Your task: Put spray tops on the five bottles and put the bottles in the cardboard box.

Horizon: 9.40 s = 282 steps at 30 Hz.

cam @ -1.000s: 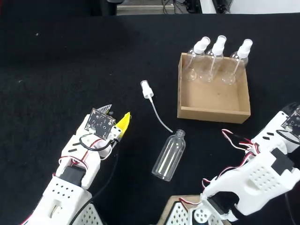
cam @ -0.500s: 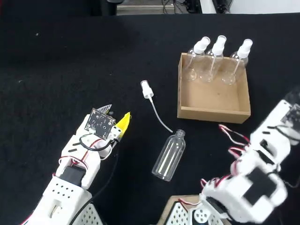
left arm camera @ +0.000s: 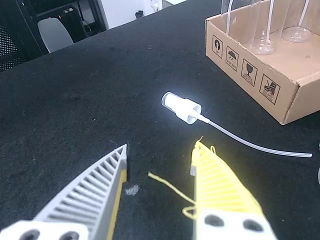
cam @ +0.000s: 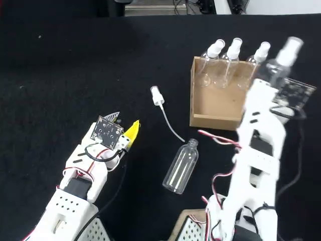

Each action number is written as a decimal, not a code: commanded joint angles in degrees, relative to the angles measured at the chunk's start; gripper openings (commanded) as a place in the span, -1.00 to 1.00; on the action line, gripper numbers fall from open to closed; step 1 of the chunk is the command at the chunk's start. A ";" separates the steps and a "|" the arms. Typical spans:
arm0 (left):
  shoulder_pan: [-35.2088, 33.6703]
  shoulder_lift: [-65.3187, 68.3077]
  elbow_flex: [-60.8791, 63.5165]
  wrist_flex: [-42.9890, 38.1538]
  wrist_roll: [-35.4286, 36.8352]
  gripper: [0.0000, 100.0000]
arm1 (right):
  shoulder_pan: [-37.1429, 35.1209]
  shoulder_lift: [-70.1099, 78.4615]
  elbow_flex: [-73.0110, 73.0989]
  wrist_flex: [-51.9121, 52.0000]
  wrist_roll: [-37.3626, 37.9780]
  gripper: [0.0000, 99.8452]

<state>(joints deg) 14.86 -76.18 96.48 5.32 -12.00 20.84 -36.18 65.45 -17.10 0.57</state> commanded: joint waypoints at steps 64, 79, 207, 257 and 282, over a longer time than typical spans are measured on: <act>0.13 -0.62 1.36 0.18 -0.18 -0.59 | -15.82 49.01 3.65 -54.77 0.09 -0.97; 0.13 -0.62 1.36 0.18 -0.18 -0.59 | -18.81 48.92 4.97 -55.12 0.00 -0.64; 0.13 -0.62 1.36 0.09 -0.18 -0.59 | -48.62 9.27 -5.67 78.77 -23.38 -0.24; 0.04 -0.62 1.36 0.09 -0.18 -0.59 | -11.34 4.70 -18.24 99.96 61.01 -0.98; -11.12 -0.62 -2.07 0.35 4.66 -0.59 | -32.62 -54.20 8.75 79.21 17.58 -0.98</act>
<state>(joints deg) 4.04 -76.62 96.66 5.32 -8.66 -11.16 -86.11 73.36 63.96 20.88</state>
